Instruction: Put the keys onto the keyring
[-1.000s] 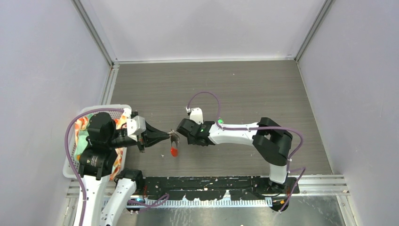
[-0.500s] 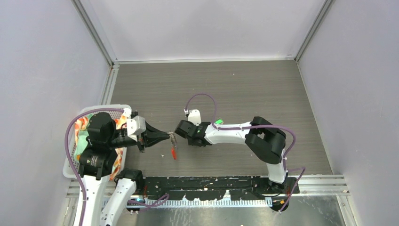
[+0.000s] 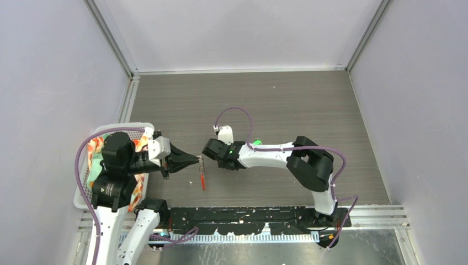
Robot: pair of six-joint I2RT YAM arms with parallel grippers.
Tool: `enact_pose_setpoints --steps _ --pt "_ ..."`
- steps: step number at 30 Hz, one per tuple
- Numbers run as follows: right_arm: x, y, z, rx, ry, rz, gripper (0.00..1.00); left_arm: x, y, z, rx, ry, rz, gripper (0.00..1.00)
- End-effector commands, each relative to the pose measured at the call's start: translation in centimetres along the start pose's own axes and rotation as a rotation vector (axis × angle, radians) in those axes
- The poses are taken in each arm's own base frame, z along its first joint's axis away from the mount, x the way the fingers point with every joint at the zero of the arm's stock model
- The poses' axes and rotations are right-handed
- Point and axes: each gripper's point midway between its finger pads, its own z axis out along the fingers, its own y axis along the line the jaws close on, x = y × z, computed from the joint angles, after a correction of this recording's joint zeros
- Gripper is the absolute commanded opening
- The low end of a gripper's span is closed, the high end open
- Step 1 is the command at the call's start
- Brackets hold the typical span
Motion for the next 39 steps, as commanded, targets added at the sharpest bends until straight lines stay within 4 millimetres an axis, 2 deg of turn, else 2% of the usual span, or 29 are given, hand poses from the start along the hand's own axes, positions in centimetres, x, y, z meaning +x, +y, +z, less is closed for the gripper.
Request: enact_pose_setpoints --steps 1,10,18,22,26,29,32,34,35,36,39 --pt "-1.5 0.7 0.0 0.009 -0.044 0.011 0.32 -1.8 -0.8 -0.4 0.009 -0.027 0.068 0.0" --pt "-0.9 0.5 0.4 0.02 -0.031 0.016 0.28 -1.8 -1.0 -0.5 0.01 -0.025 0.072 0.0" --pt "-0.9 0.7 0.6 0.024 -0.029 0.015 0.19 -1.7 -1.3 -0.6 0.014 -0.018 0.077 0.0" --pt "-0.7 0.6 0.7 0.02 -0.026 0.017 0.14 -1.7 -1.6 -0.6 0.026 -0.019 0.076 0.0" --pt "-0.8 0.4 0.5 0.018 -0.026 0.018 0.01 -1.7 -1.7 -0.6 0.036 -0.021 0.073 0.0" --pt "-0.9 0.2 0.4 0.011 -0.026 0.013 0.01 -1.7 -1.7 -0.5 0.039 -0.022 0.073 0.0" --pt "-1.6 0.2 -0.6 -0.017 -0.048 0.001 0.01 -1.6 -1.7 -0.5 0.042 -0.021 0.069 0.0" --pt "-2.7 -0.1 -1.9 -0.054 -0.096 -0.011 0.01 -1.7 -1.7 -0.5 0.043 -0.022 0.069 0.0" --pt "-2.6 -0.7 -2.6 -0.074 -0.106 -0.036 0.01 -1.8 -1.8 -0.5 0.044 -0.024 0.07 0.0" --pt "-3.5 -0.5 -3.7 -0.139 -0.148 -0.036 0.01 -1.8 -1.8 -0.5 0.045 -0.026 0.062 0.0" --pt "-4.2 0.2 -8.0 -0.397 -0.235 -0.112 0.01 -1.8 -1.8 -0.4 0.053 -0.035 0.041 0.0"
